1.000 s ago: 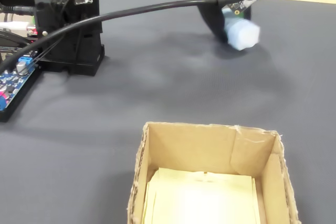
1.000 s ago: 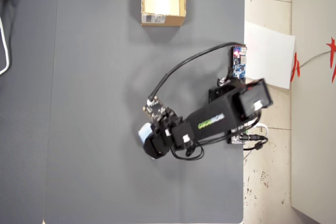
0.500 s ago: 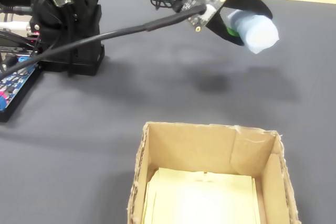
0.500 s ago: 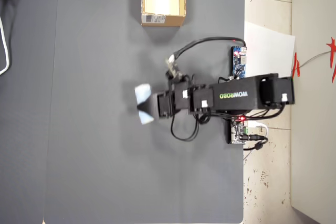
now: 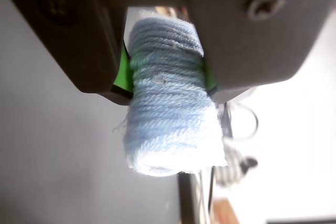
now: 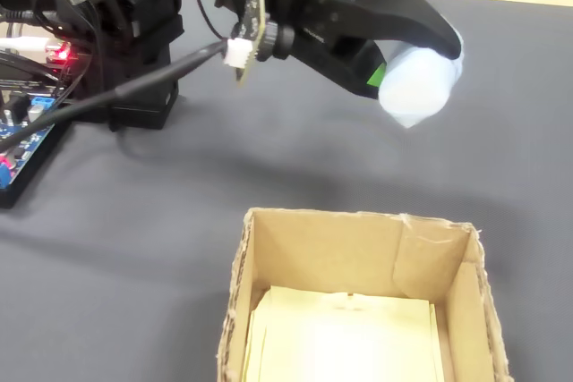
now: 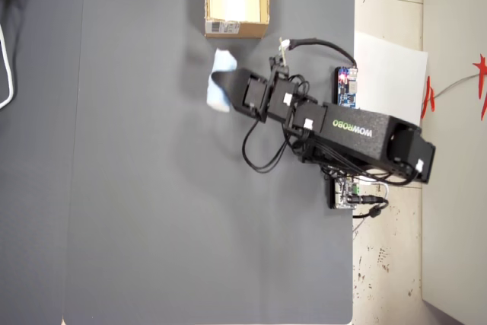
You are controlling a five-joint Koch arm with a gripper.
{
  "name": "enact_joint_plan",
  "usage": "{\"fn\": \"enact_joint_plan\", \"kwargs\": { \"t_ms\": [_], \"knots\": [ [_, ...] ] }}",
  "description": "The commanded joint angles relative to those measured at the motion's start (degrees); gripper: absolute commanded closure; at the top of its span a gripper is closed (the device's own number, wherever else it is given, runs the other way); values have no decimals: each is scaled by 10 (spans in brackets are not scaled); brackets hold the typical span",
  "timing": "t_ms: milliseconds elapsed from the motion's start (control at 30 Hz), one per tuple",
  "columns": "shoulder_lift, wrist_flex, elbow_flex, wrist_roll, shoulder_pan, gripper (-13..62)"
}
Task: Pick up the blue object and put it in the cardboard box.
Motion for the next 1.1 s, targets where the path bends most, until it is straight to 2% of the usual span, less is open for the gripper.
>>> {"fn": "enact_joint_plan", "kwargs": {
  "t_ms": [0,200,300,367,733,900,933,1067],
  "knots": [
    [17,-62,-15,-18,33,421],
    [16,-41,-42,-32,125,421],
    [13,-28,-64,-51,180,481],
    [4,-15,-90,-54,197,481],
    [-167,73,-316,-58,260,481],
    [-202,86,-346,-57,283,476],
    [-204,93,-349,-57,287,462],
    [-207,209,-381,-55,294,266]
  ]
}}
